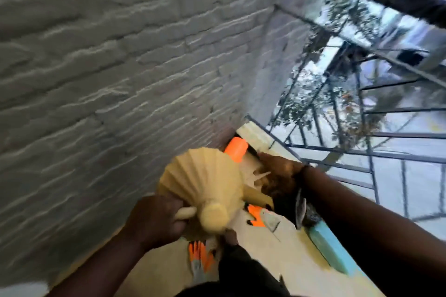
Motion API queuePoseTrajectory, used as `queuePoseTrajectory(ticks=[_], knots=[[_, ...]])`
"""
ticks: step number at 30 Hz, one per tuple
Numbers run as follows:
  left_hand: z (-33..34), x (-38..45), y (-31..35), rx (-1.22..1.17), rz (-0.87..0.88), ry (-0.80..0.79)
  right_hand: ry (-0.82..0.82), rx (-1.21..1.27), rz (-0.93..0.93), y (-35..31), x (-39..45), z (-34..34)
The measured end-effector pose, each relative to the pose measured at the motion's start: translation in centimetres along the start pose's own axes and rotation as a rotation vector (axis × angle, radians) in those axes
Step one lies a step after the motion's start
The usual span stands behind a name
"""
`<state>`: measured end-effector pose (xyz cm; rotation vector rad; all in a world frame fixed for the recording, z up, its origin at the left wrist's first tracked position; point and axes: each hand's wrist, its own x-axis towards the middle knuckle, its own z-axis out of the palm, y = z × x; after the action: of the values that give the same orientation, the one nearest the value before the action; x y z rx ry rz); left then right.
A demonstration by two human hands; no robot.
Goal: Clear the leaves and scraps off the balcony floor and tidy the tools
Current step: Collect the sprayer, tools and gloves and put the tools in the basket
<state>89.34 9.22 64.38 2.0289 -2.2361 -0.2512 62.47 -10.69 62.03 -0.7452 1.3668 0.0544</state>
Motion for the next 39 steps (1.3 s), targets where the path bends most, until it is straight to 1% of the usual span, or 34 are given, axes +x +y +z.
queuePoseTrajectory(ticks=[1,3,5,6,8,10,11,12,13,14,15,18,19,20,22,24,27,29,31,35,39], knots=[[-1.0,-0.2,1.2,-0.007,0.018,-0.004,0.043,0.103,-0.044,0.6,-2.2,-0.8],[-2.2,-0.4,3.4,0.002,0.077,-0.004,0.16,0.22,-0.11,2.3,-5.9,-2.5],[-3.0,-0.5,6.1,0.022,0.135,-0.039,0.314,0.351,-0.21,4.8,-8.9,-4.4],[-3.1,-0.4,7.7,0.012,0.155,-0.065,0.397,0.461,-0.274,6.3,-10.5,-5.7],[-3.4,-0.3,10.4,0.0,0.184,-0.049,0.54,0.633,-0.368,8.3,-13.3,-7.6],[-3.7,0.3,14.1,-0.001,0.195,-0.108,0.673,0.811,-0.472,11.1,-17.0,-10.5],[-4.0,0.6,16.6,-0.002,0.193,-0.147,0.749,0.825,-0.534,12.9,-19.2,-12.3],[-4.1,0.9,18.4,-0.008,0.195,-0.189,0.832,0.767,-0.576,14.5,-20.9,-14.0],[-4.1,1.2,20.2,-0.025,0.22,-0.182,0.898,0.697,-0.611,16.1,-22.8,-15.3],[-3.9,1.5,22.6,-0.051,0.231,-0.189,0.929,0.634,-0.638,18.7,-25.0,-17.0],[-3.7,1.8,24.6,-0.08,0.242,-0.196,0.904,0.587,-0.648,20.9,-26.8,-18.1],[-2.9,3.0,32.2,-0.134,0.32,-0.223,0.75,0.36,-0.634,28.7,-31.6,-20.3],[-2.4,3.0,36.0,-0.127,0.375,-0.224,0.767,0.332,-0.643,31.9,-33.2,-21.0],[-1.8,3.0,39.2,-0.12,0.413,-0.234,0.802,0.358,-0.65,34.4,-34.1,-21.5],[-0.2,2.7,47.0,-0.131,0.494,-0.279,0.943,0.449,-0.649,40.3,-36.6,-24.1],[1.3,2.0,54.4,-0.081,0.605,-0.342,1.093,0.485,-0.6,46.1,-39.4,-26.7],[3.1,0.0,64.5,-0.005,0.754,-0.384,1.225,0.602,-0.547,54.2,-43.1,-29.3],[3.9,-1.3,69.9,0.022,0.843,-0.398,1.323,0.715,-0.496,58.3,-44.7,-30.1],[4.8,-1.9,74.1,0.049,0.926,-0.414,1.37,0.854,-0.416,62.1,-45.0,-31.0],[6.7,-1.4,80.5,0.04,1.08,-0.439,1.359,1.168,-0.309,66.6,-44.6,-33.4],[9.4,0.0,86.9,0.036,1.204,-0.488,1.473,1.466,-0.216,68.5,-44.2,-36.6]])
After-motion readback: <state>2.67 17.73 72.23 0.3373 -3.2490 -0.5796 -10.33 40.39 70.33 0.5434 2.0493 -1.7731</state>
